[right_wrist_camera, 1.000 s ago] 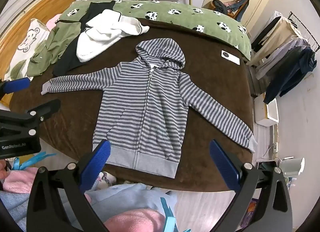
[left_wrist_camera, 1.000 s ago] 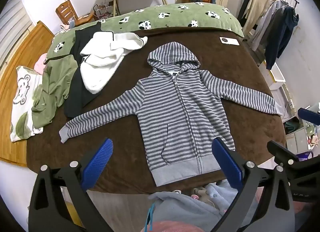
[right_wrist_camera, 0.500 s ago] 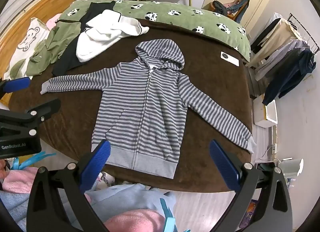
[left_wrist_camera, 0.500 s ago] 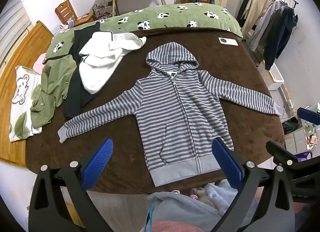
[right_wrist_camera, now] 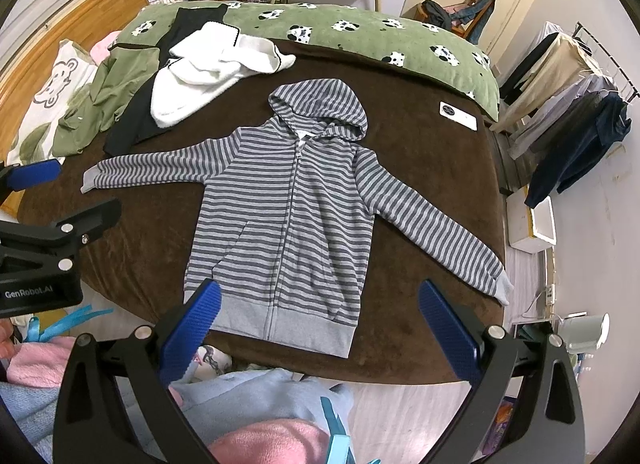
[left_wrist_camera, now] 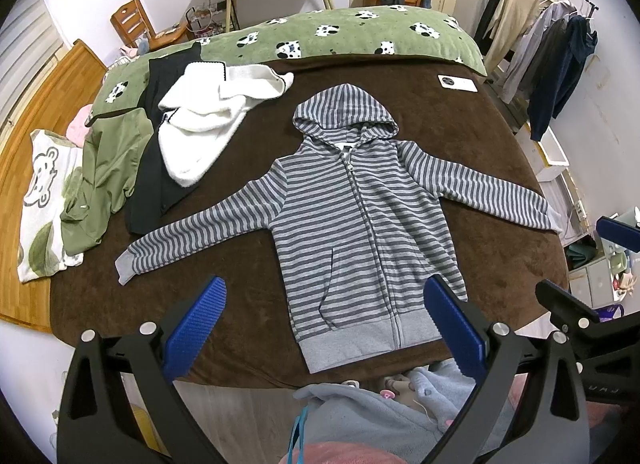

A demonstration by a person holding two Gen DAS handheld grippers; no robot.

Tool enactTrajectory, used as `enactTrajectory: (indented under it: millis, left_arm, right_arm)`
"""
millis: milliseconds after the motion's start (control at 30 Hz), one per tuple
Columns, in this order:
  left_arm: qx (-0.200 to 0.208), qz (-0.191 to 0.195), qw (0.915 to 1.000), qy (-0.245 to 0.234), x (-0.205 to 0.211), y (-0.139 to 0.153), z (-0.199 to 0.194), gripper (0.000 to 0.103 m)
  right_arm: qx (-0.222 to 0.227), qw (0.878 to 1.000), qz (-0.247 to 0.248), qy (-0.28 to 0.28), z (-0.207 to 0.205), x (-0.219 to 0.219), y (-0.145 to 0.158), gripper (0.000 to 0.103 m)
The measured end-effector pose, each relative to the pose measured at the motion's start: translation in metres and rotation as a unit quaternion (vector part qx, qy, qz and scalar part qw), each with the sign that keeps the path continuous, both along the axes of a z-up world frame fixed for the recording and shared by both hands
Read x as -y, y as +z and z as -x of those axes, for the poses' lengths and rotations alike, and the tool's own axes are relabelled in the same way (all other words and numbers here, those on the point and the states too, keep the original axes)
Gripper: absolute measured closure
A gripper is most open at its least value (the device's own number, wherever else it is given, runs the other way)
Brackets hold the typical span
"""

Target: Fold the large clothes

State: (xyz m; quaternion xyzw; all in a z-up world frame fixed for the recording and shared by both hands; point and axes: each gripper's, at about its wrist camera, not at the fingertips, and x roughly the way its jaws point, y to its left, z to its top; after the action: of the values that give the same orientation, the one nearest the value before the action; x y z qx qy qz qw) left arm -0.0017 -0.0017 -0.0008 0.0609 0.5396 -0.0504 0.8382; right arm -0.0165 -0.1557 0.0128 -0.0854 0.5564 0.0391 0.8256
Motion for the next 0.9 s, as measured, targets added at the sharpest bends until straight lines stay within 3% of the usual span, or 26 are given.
enactTrajectory:
  millis: [900]
  left_arm:
    - [-0.010,-0.003,0.9999,-0.008,0.004,-0.011,-0.017,0.006]
  right_arm:
    - [-0.010,1.000,-0.005,-0.005,-0.015,0.008,-0.009,0.006]
